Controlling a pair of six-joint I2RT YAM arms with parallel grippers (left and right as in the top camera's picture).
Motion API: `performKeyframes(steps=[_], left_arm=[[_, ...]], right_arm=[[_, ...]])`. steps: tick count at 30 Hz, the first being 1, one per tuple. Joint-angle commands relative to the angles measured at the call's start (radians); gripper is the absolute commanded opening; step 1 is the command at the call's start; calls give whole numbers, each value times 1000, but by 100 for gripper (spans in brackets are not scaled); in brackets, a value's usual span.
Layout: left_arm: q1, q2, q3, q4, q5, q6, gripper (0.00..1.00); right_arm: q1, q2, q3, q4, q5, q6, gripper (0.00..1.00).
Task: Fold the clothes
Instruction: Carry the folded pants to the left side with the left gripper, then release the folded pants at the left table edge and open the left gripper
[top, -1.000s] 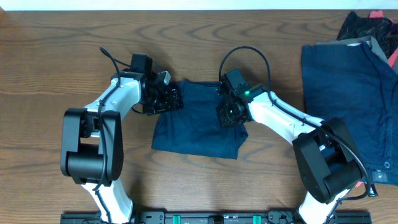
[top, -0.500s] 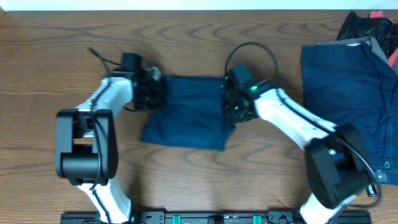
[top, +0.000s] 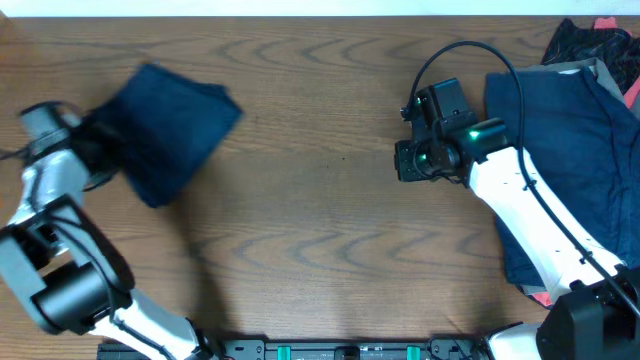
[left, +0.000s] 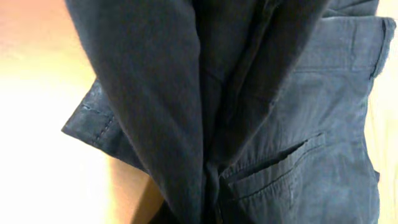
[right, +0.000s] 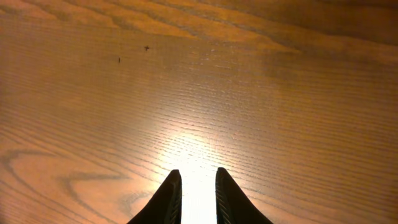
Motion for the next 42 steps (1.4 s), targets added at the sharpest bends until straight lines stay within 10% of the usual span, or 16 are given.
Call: performKeyframes(steps=[1, 16, 17, 19, 20, 34, 42], left_arm=[[68, -25, 24, 3, -10, -48, 8], [167, -25, 23, -58, -10, -75, 8], [167, -25, 23, -66, -10, -75, 17], [167, -25, 23, -77, -10, -75, 82], [167, -25, 23, -80, -6, -74, 100], [159, -163, 24, -184, 51, -69, 98], [-14, -322, 24, -218, 34, 144, 98]], right_arm=[[-7, 0, 8, -4, 3, -15, 18], [-7, 0, 8, -8, 3, -14, 18], [-7, 0, 8, -8, 3, -14, 18], [-7, 0, 8, -8, 3, -14, 18], [-7, 0, 8, -10, 3, -14, 18], [-25, 0, 8, -10, 3, 81, 21], [-136, 0, 8, 29, -66, 50, 38]])
